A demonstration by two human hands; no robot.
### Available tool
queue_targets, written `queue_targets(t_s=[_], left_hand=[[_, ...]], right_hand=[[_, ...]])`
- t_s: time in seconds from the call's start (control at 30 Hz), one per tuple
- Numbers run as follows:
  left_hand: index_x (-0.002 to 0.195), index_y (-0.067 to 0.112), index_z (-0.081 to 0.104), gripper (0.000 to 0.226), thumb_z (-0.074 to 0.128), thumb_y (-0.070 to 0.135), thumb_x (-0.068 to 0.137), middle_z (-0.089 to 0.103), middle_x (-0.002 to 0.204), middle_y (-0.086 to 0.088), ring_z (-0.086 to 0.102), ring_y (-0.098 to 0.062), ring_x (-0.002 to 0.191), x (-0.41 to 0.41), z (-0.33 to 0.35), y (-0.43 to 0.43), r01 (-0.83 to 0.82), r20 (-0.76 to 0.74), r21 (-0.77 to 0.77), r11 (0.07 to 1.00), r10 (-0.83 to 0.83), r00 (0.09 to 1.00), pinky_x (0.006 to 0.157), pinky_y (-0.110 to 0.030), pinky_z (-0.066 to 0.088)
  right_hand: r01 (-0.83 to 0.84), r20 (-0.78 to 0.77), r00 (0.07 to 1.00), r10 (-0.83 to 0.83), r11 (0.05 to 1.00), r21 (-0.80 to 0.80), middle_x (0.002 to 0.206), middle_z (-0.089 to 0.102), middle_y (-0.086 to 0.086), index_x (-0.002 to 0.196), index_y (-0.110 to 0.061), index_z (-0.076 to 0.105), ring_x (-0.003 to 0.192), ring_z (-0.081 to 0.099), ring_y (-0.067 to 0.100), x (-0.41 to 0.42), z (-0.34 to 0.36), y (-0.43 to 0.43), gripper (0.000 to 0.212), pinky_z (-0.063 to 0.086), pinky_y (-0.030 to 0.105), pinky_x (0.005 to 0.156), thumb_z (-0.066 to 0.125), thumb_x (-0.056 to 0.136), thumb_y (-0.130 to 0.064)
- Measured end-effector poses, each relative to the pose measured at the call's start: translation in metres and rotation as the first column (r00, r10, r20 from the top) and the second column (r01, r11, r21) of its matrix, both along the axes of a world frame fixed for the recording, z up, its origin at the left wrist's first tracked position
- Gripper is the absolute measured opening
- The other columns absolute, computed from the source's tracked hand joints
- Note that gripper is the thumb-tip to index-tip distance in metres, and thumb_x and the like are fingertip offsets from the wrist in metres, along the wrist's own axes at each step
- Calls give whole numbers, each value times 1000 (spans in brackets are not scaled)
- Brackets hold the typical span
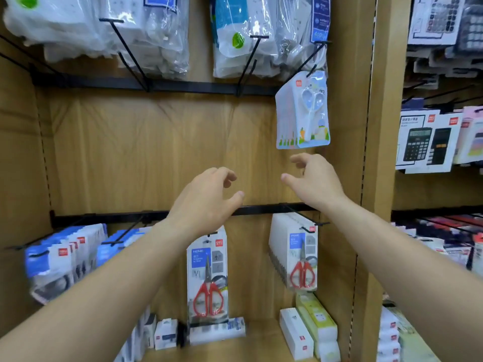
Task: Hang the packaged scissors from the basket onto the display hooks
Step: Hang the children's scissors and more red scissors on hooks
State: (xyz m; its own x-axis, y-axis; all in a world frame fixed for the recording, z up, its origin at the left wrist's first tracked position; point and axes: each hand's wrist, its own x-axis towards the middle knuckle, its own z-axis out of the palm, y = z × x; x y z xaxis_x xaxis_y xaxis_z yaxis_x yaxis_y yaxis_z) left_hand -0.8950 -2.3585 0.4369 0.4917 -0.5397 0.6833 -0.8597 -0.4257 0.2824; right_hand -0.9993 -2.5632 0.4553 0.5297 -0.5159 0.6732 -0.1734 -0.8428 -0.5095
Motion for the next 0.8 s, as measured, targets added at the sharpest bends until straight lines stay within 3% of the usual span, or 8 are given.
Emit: queue_targets(t_s=[0.23, 0.33, 0.43, 0.63, 0.8], left_hand=[[125, 25, 64, 32, 67, 39, 96, 64, 115, 9, 62, -12, 103, -42, -135, 68, 37, -218, 121, 992, -10, 976, 94, -33, 50], [127, 25, 63, 34, 68, 38, 96, 63, 116, 10, 60, -8, 100, -61, -218, 108, 32, -326, 233, 972, 47, 944, 87, -29, 47], [129, 21, 63, 37, 68, 39, 97, 66, 119, 5, 65, -15, 105, -77, -304, 149, 32, -442, 371, 928, 147, 885, 86, -29, 46], [133, 17, 63, 44, 69, 38, 95, 66, 132, -6, 63, -22, 118, -90, -448, 207, 56, -588, 570, 819, 359, 725, 103, -35, 49], [131, 12, 62, 41, 65, 35, 97, 66, 123, -10, 63, -28, 115, -86, -533, 219, 79, -646, 627, 775, 460, 609, 97, -35, 50]], right_hand=[[-179, -413, 900, 136, 982, -66, 128, 60, -2, 136, -27, 61, 118, 61, 18, -34, -134, 91, 48, 51, 42, 99, 70, 92, -45], [-226, -575, 794, 196, 974, 20, 127, 61, 2, 134, -24, 62, 120, 62, 22, -45, -217, 123, 49, 51, 43, 99, 71, 90, -43], [-209, -699, 660, 274, 961, 180, 129, 63, 7, 133, -18, 63, 124, 59, 27, -57, -304, 149, 48, 50, 39, 100, 71, 90, -38], [-112, -845, 396, 361, 932, 345, 142, 54, 9, 143, -17, 54, 127, 57, 28, -76, -462, 181, 58, 49, 38, 103, 68, 94, -45], [-70, -891, 239, 386, 922, 381, 141, 55, 18, 138, -16, 56, 129, 56, 36, -77, -564, 190, 58, 49, 40, 103, 72, 88, -41]])
